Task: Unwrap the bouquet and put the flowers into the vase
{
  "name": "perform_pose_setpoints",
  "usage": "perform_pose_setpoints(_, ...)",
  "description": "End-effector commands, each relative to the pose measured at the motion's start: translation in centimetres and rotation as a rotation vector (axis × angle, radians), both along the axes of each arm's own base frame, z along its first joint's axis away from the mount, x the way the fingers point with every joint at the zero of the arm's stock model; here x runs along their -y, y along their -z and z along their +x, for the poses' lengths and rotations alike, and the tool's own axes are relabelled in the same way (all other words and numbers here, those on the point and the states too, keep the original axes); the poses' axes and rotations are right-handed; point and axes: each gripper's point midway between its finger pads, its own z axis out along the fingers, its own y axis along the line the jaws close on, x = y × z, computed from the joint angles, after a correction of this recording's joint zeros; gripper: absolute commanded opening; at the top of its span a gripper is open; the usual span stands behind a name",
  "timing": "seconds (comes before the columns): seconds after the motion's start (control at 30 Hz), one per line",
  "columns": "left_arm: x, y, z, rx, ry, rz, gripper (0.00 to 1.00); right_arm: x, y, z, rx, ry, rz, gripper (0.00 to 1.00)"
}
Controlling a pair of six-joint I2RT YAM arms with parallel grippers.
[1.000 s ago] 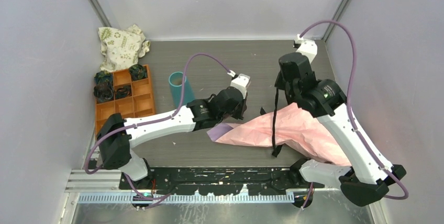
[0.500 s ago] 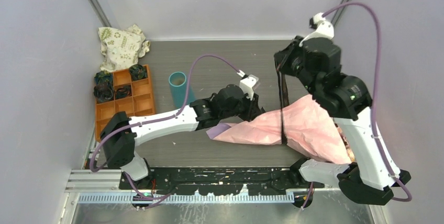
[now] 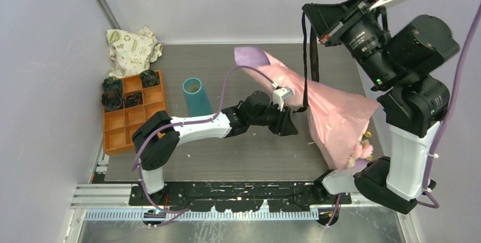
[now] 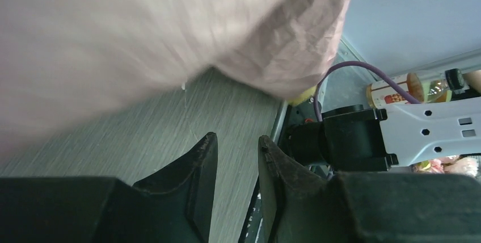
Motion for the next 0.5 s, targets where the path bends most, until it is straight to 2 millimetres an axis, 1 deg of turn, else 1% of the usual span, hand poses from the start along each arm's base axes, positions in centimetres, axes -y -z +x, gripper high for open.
perform_pose_setpoints(0.0, 1.4, -3.5, 0.7, 0.025, 0.025, -0.12, 0.34, 0.0, -6.0, -4.4, 0.239, -0.129, 0.079, 0.01)
perform_pose_setpoints(0.13, 1.0, -2.2, 1.7, 0.004, -0.01, -0.1, 0.33, -0.1, -7.4, -5.7, 0.292, -0.173, 0.11, 0.01)
perform_pose_setpoints(0.2, 0.7, -2.0, 2.0, -0.005, -0.028, -0.096, 0.33, -0.1, -7.8, -6.1, 0.3, -0.183, 0.117, 0.01)
perform_pose_setpoints(0.27, 0.3, -2.4, 2.0, -0.013, -0.037, -0.102, 0.33, -0.2, -7.1, -5.6, 0.273, -0.177, 0.103, 0.02)
perform_pose_setpoints(0.33, -0.4, -3.1, 1.7, -0.013, -0.047, -0.105, 0.33, -0.5, -5.4, -4.2, 0.211, -0.148, 0.072, 0.02)
perform_pose_setpoints(0.4, -1.3, -4.2, 1.6, -0.004, -0.072, -0.103, 0.33, -0.9, -2.5, -2.0, 0.121, -0.099, 0.027, 0.02)
perform_pose_setpoints(0.47, -2.6, -5.1, 1.6, 0.007, -0.113, -0.09, 0.33, -1.1, 1.0, 0.3, 0.023, -0.041, -0.016, 0.03)
